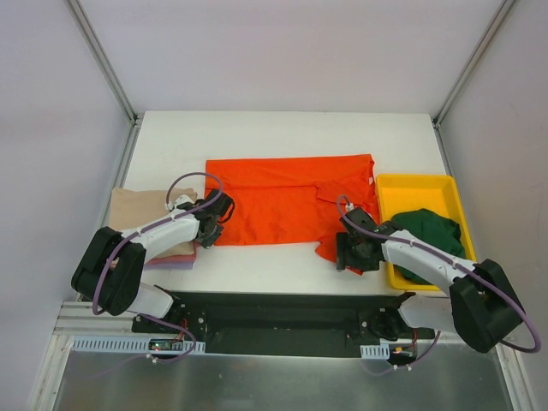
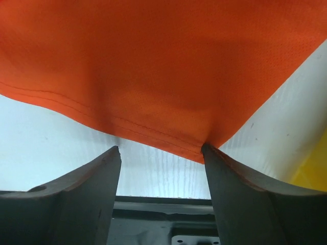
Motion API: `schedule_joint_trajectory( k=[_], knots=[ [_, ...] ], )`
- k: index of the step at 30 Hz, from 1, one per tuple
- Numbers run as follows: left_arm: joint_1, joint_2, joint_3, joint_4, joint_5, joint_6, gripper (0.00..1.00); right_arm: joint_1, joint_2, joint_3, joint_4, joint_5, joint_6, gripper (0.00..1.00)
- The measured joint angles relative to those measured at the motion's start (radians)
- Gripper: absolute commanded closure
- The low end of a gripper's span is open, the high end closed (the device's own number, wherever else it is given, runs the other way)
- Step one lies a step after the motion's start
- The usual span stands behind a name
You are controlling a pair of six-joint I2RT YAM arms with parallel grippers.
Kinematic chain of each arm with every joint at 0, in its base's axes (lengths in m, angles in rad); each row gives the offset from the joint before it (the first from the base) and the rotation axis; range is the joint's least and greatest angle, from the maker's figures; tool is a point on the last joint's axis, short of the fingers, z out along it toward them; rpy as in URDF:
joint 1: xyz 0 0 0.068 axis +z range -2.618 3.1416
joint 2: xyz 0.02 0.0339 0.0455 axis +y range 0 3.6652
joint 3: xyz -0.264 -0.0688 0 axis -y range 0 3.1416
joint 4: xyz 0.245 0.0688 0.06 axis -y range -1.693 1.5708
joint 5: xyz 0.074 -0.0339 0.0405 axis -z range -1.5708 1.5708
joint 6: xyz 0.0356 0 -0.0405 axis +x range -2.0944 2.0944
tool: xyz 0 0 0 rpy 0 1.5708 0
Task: Fold and stack the t-shirts
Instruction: Grap the side of the flattened tshirt closest away from the robot with both arms
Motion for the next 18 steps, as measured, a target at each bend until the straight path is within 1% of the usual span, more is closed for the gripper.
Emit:
schedule_joint_trajectory(
  k=[2, 3, 7, 11, 14, 18],
  knots=[
    [0.0, 0.0, 0.0, 0.0, 0.0, 0.0, 1.0, -0.027, 0.009, -0.008, 0.014, -0.013, 0.001, 0.35],
    [0.0, 0.0, 0.0, 0.0, 0.0, 0.0, 1.0, -0.034, 0.008, -0.009, 0.018, -0.017, 0.002, 0.4],
    [0.0, 0.0, 0.0, 0.0, 0.0, 0.0, 1.0, -0.05, 0.01, -0.011, 0.024, -0.018, 0.001, 0.61],
    [0.0, 0.0, 0.0, 0.0, 0.0, 0.0, 1.0, -0.054, 0.01, -0.014, 0.031, -0.004, 0.013, 0.8],
    [0.0, -0.005, 0.0, 0.0, 0.0, 0.0, 1.0, -0.055, 0.015, -0.014, 0.037, 0.0, 0.018, 0.99],
    [0.0, -0.023, 0.0, 0.0, 0.0, 0.01, 1.0, -0.055, 0.017, -0.014, 0.042, 0.004, 0.017, 0.99]
  ],
)
